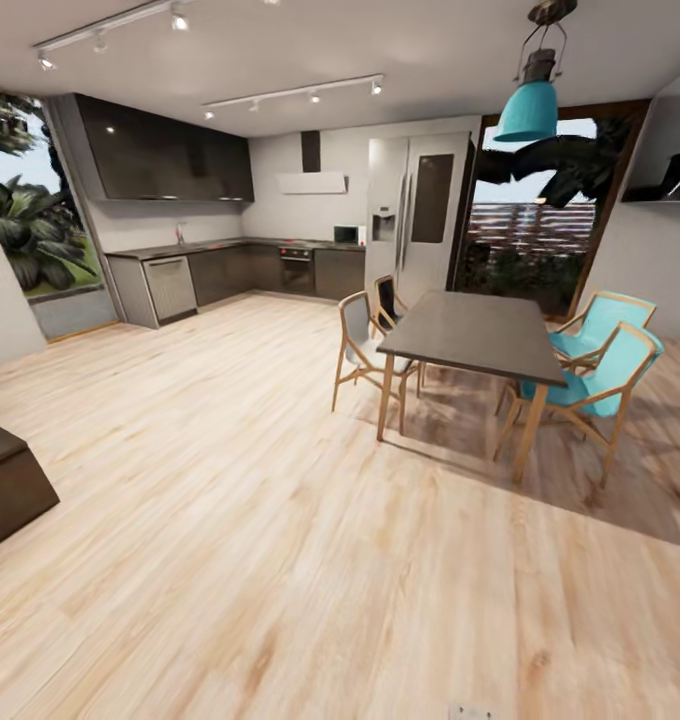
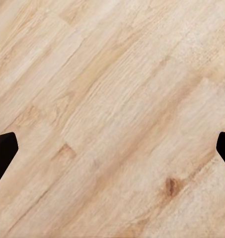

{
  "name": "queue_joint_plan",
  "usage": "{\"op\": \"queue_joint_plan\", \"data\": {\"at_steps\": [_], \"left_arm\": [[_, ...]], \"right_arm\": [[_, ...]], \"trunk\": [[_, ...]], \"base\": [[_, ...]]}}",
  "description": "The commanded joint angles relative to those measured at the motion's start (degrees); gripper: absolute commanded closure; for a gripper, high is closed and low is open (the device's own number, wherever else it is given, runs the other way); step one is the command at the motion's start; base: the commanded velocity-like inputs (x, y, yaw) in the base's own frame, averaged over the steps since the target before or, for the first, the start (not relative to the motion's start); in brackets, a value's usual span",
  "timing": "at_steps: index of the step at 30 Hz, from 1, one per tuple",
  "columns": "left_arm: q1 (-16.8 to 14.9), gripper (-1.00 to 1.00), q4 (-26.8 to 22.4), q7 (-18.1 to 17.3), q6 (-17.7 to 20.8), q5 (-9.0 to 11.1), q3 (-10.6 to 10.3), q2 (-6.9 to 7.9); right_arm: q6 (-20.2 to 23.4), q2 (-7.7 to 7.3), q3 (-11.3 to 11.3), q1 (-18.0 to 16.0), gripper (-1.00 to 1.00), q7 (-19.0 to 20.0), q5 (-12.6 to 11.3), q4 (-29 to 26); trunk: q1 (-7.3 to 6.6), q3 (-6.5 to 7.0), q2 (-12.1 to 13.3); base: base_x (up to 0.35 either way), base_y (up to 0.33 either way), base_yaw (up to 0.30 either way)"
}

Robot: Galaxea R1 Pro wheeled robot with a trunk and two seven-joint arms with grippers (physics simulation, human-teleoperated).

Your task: Place each of the two pumpkins and all three candles from the living room inside a cabinet in the living room (use any cabinet), then make sure every cabinet is closed, and position the cauldron so it is next to a table in the living room.

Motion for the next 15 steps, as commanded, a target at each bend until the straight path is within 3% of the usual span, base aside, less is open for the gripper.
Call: {"op": "queue_joint_plan", "data": {"at_steps": [1, 10, 15], "left_arm": [[0.0, -1.00, 0.0, 0.0, 0.0, 0.0, 0.0, 0.02], [0.0, -1.00, 0.0, 0.1, 0.0, 0.1, 0.0, -0.01], [0.0, -1.00, 0.0, 0.1, -0.1, 0.1, -0.1, -0.06]], "right_arm": [[0.0, 0.00, 0.0, 0.0, -1.00, 0.0, 0.0, -0.1], [0.0, 0.07, 0.0, 0.0, -1.00, 0.0, 0.0, -0.2], [0.0, 0.09, 0.1, 0.0, -1.00, 0.0, 0.0, -0.2]], "trunk": [[0.00, -0.02, 0.0], [0.00, -0.08, 0.0], [0.00, -0.18, 0.0]], "base": [[0.332, 0.000, 0.138], [0.320, 0.057, 0.051], [0.079, 0.012, 0.234]]}}
